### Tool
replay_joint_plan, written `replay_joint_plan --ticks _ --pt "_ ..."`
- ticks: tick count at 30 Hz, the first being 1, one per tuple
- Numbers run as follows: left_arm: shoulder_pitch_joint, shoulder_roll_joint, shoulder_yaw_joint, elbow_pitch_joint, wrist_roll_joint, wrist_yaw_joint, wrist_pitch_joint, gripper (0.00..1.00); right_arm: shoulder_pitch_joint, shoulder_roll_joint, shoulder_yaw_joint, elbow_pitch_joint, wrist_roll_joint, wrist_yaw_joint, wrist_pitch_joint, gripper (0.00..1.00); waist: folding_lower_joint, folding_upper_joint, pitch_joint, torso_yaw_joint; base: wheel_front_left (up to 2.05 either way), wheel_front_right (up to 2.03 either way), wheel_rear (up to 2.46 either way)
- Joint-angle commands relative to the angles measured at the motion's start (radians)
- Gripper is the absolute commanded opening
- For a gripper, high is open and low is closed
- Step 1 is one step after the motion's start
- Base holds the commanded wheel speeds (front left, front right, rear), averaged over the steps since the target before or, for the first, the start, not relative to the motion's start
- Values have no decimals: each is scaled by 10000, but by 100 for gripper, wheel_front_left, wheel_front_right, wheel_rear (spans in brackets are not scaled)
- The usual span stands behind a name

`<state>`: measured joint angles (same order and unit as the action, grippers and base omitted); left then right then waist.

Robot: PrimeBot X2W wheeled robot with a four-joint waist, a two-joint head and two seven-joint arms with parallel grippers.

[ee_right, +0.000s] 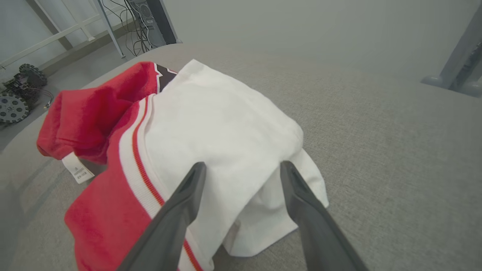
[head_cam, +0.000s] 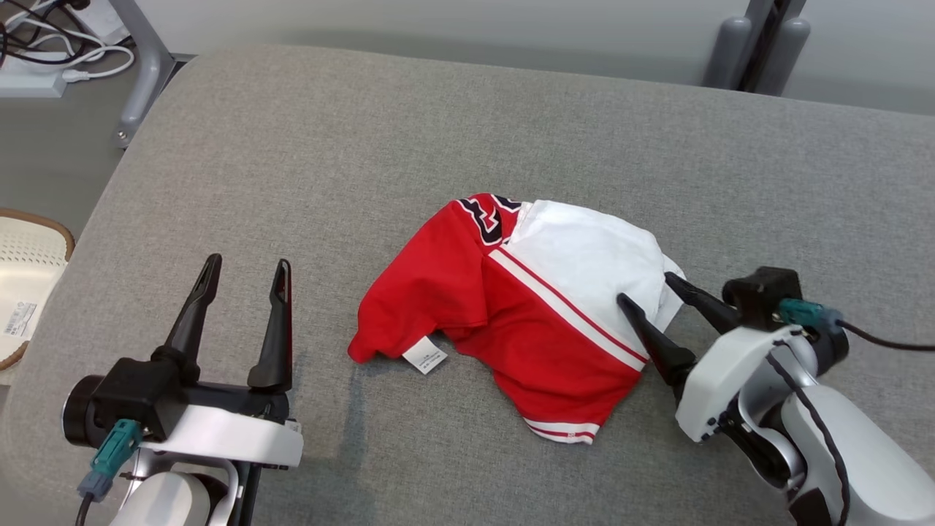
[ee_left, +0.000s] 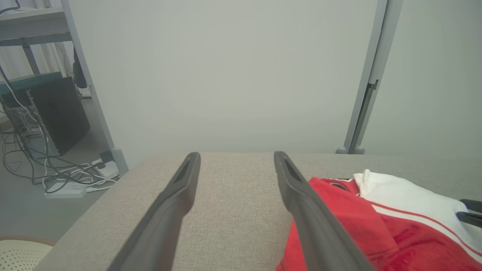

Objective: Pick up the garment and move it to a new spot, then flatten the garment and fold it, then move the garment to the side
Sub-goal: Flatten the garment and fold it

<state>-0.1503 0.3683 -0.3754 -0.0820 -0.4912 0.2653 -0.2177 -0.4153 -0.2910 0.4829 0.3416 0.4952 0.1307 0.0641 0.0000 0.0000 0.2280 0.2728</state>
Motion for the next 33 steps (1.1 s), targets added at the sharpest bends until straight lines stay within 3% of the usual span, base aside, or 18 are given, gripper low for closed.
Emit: replay_joint_plan --ticks 1,3,4,6,13,17,23,24,25,33 --pt "-153 20 -14 45 68 -2 -65 100 -242 -66 177 199 182 1 -81 100 0 0 56 34 0 0 0" --pt "-235 -38 -54 91 69 -19 -81 100 -602 -99 351 448 308 1 -411 100 0 0 91 56 0 0 0" --pt "-252 -50 -61 116 66 -28 -95 100 -711 -52 467 523 408 1 -588 50 0 0 96 55 0 0 0" --pt "-264 -72 -49 168 43 -36 -109 100 -904 -62 652 604 475 1 -938 0 0 0 106 20 0 0 0" --pt "-227 -37 28 336 -17 -54 -198 100 -1235 -270 824 116 926 1 -1814 0 0 0 2 -314 0 0 0" --pt "-266 14 58 405 -37 -100 -215 100 -988 -522 428 -240 893 1 -1684 0 0 0 -94 -544 0 0 0" --pt "-143 122 114 417 -75 -78 -236 100 36 -370 -1171 -898 276 1 -1792 0 0 0 -293 -943 0 0 0" --pt "-129 146 114 409 -80 -75 -220 100 213 -310 -1394 -1077 132 1 -1819 23 0 0 -328 -1012 0 0 0" --pt "-99 173 110 409 -86 -66 -196 100 403 -254 -1640 -1273 -27 1 -1845 100 0 0 -378 -1086 0 0 0" --pt "144 348 157 291 -84 85 -28 100 1673 598 -3275 -2891 -1259 1 -1569 100 0 0 -747 -1692 0 0 0"
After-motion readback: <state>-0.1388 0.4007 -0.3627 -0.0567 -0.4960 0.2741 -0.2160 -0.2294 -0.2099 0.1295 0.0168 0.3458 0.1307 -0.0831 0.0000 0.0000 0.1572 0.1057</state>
